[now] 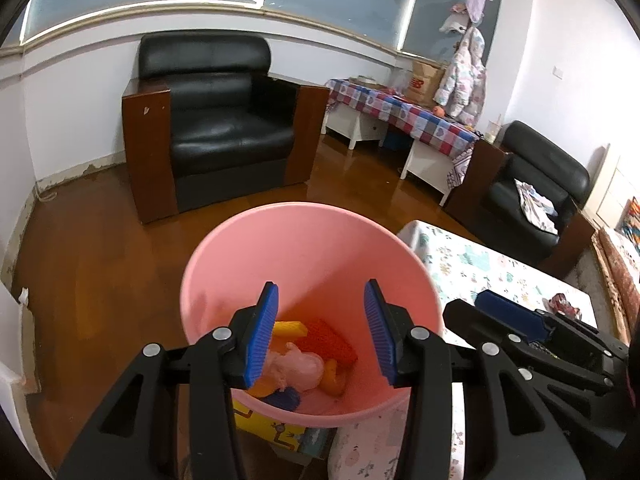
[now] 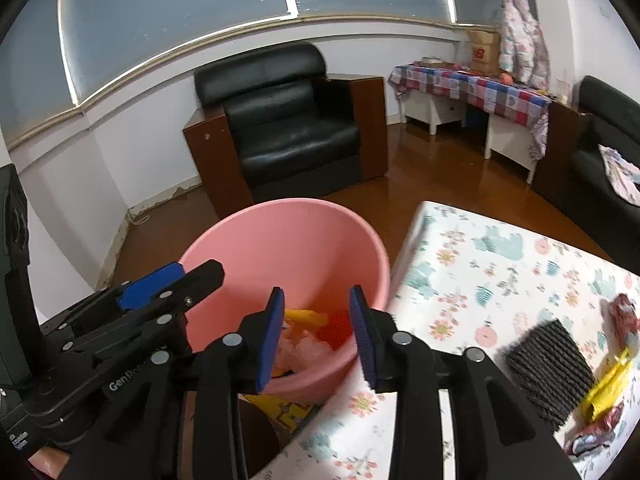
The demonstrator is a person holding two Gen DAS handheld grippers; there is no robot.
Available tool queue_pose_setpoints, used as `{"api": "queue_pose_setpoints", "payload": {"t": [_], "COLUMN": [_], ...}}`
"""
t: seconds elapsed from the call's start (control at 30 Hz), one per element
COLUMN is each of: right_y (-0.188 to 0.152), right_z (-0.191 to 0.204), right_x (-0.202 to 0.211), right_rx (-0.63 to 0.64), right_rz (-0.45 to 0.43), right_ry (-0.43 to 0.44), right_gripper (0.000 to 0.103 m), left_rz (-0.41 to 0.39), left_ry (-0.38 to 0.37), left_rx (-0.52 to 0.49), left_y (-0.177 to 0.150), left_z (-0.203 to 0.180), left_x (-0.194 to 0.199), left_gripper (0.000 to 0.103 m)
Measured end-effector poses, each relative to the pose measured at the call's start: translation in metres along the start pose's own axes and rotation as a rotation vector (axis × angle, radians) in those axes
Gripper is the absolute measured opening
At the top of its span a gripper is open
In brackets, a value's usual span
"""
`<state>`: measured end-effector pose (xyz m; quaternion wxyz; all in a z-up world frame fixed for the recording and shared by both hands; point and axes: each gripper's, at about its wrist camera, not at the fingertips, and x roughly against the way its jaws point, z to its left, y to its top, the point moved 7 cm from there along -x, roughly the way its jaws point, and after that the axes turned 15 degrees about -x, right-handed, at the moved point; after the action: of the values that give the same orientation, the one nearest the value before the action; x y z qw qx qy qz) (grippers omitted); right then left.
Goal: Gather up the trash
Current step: 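Move both open tools back over the remaining trash on the table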
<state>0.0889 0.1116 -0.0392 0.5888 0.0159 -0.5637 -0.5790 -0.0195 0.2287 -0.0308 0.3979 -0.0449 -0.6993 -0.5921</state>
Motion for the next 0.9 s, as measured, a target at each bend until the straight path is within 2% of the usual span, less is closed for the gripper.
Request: {"api": "queue_pose_setpoints", "payload": {"t": [0.3,0.5,0.9], "right_y": [-0.018,-0.034,-0.054], "right_z": [-0.056,-0.106,-0.209], "right_x": [0.028,0.057,0.129], "right_rx": [-0.093,-0.163,-0.302], "right_rz": [-0.022,-0.039,-0.136], "right_ry": [-0.098,-0.175,-0.352], "right_gripper": [0.041,0.041,0.041], "left_rz": [-0.004,0.026,0.038], "left_ry": [-0.081,-0.152,-0.259], "left_rx": [-0.091,-0.152,-0.259], "left_y": [-0.001,-0.009,-0.011], "left_z": [-0.049,-0.089,-0.163], "left_x": [0.002,-0.002,-0.008], "left_gripper": [0.045,0.045,0.045]}}
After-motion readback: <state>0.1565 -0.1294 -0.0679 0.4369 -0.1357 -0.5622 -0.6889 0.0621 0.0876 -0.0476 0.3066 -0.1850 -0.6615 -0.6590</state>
